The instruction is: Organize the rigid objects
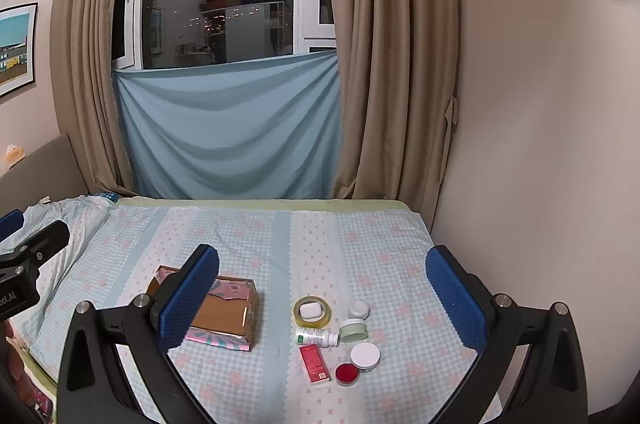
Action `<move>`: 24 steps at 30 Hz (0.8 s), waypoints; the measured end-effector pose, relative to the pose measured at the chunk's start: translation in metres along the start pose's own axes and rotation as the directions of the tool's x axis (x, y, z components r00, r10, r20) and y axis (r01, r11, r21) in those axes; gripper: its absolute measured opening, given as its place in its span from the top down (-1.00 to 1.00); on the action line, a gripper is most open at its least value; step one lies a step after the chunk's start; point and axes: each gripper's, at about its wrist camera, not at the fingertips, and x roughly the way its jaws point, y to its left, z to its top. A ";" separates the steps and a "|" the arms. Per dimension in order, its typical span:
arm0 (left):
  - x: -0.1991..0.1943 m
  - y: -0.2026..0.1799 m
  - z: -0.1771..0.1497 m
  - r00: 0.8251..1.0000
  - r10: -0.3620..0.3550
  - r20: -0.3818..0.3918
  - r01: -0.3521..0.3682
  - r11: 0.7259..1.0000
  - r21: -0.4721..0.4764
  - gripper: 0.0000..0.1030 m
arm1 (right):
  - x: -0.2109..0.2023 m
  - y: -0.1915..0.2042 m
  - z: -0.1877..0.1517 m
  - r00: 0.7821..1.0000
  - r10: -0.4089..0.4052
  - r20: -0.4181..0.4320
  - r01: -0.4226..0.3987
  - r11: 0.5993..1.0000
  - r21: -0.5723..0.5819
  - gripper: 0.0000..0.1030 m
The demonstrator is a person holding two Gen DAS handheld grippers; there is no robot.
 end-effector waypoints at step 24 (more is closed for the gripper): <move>-0.001 -0.001 0.001 1.000 0.012 0.004 -0.012 1.000 -0.011 -0.99 | 0.001 0.002 -0.005 1.000 0.015 0.009 -0.015 1.000 -0.006 -1.00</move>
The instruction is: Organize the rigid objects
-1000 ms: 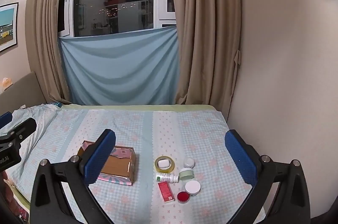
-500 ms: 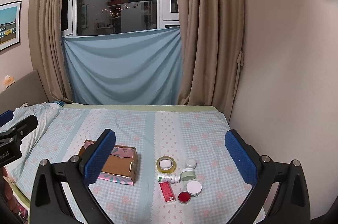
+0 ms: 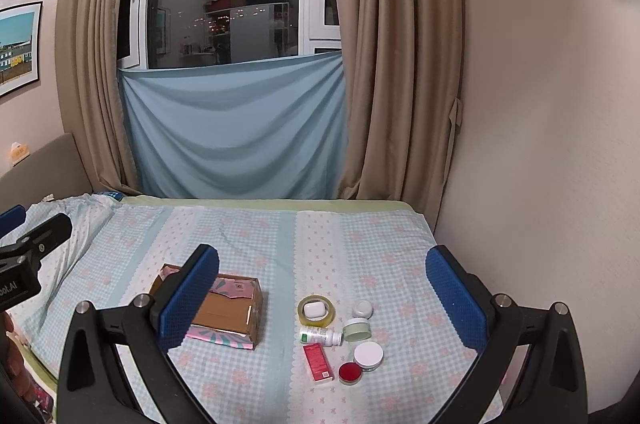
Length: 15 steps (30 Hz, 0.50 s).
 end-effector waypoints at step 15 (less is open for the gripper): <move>0.000 -0.003 -0.001 1.000 -0.005 0.005 0.005 1.000 0.005 -0.99 | 0.000 -0.001 -0.003 1.000 0.000 0.002 0.000 1.000 0.004 -1.00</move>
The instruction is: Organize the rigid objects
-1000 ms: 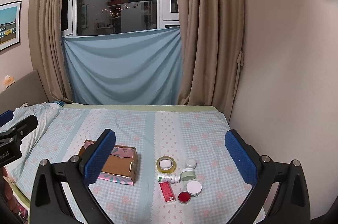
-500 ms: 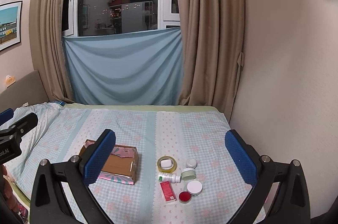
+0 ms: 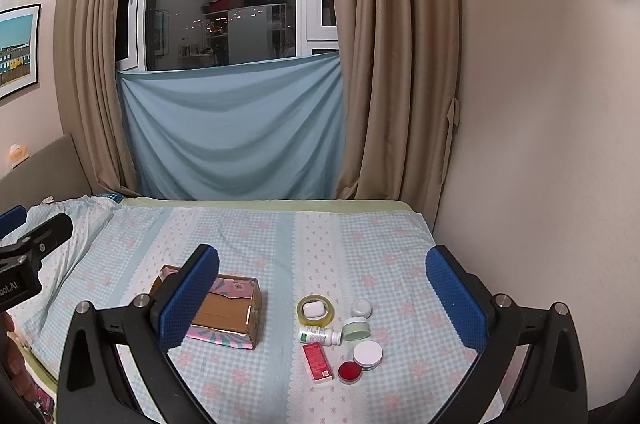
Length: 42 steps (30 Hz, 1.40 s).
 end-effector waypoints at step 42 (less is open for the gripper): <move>0.064 -0.012 -0.004 0.987 -0.067 -0.146 0.068 0.998 0.000 -0.99 | 0.024 -0.024 0.003 0.994 -0.068 -0.081 0.073 0.995 0.062 -1.00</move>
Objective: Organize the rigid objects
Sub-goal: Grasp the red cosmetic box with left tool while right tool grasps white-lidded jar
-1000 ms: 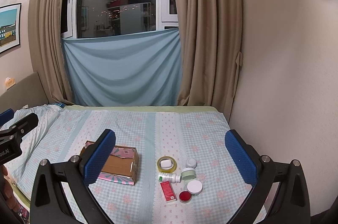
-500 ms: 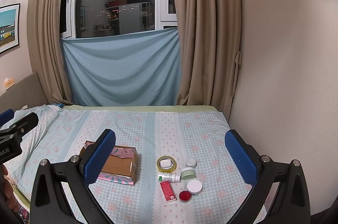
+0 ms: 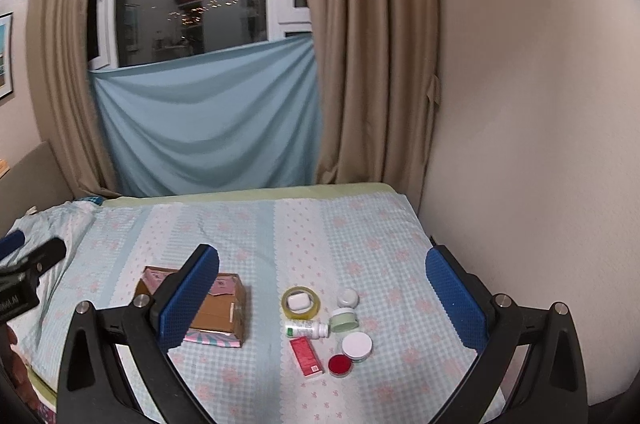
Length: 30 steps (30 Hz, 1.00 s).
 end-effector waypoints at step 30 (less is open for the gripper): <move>0.384 -0.148 -0.221 0.701 -0.083 -0.708 -0.069 0.981 -0.184 -0.96 | 0.360 -0.121 -0.179 0.663 0.125 -0.738 0.050 0.976 0.211 -1.00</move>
